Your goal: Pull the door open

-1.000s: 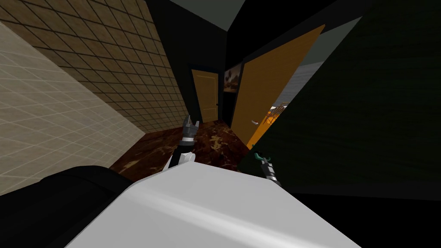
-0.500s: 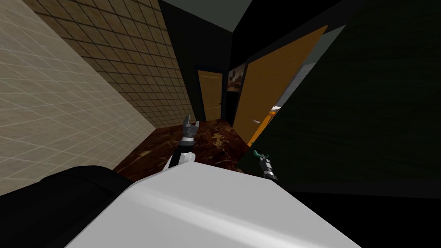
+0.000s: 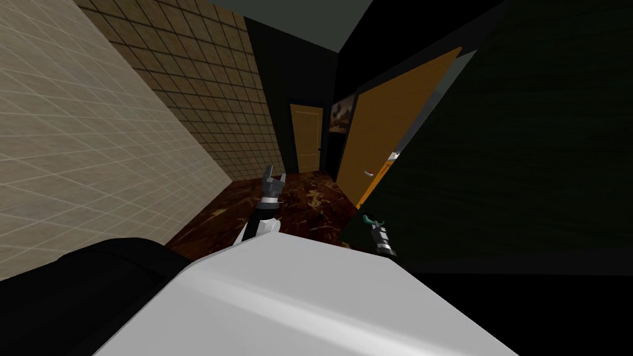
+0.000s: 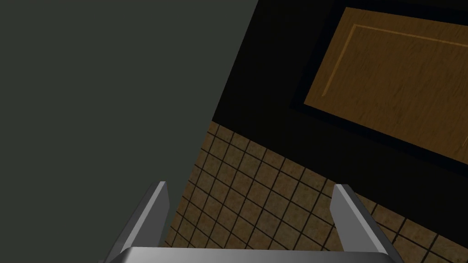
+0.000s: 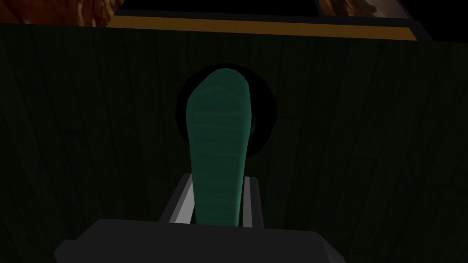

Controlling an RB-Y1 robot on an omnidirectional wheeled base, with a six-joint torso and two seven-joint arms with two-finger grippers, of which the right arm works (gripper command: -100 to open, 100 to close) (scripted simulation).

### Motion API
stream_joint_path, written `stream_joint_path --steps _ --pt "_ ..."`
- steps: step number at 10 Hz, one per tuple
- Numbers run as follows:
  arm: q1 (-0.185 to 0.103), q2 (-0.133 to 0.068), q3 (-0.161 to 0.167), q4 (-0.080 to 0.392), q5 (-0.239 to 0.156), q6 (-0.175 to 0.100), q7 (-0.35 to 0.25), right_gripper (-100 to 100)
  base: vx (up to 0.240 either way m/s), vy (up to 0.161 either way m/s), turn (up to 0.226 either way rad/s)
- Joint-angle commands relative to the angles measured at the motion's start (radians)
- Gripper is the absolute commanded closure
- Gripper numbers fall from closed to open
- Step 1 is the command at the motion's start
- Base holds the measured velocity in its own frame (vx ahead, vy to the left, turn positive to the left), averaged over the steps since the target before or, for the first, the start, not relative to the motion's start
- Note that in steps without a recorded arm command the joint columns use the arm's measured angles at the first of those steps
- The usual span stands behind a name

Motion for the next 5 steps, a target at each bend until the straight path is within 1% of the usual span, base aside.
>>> stream_joint_path --steps 1,2,3,4,5 --pt "0.031 -0.017 0.017 -0.007 0.005 -0.038 -0.020 100 -0.093 -0.026 0.084" --pt "0.031 -0.017 0.017 -0.007 0.005 -0.038 -0.020 100 -0.063 -0.001 0.018" --pt "0.062 -0.034 0.034 -0.008 0.010 -0.078 -0.039 100 -0.077 -0.012 0.054" --pt "0.062 -0.034 0.034 -0.008 0.010 -0.078 -0.039 100 -0.070 -0.024 0.041" --pt "0.079 -0.044 0.044 -0.009 0.013 -0.099 -0.050 100 -0.062 -0.009 0.043"
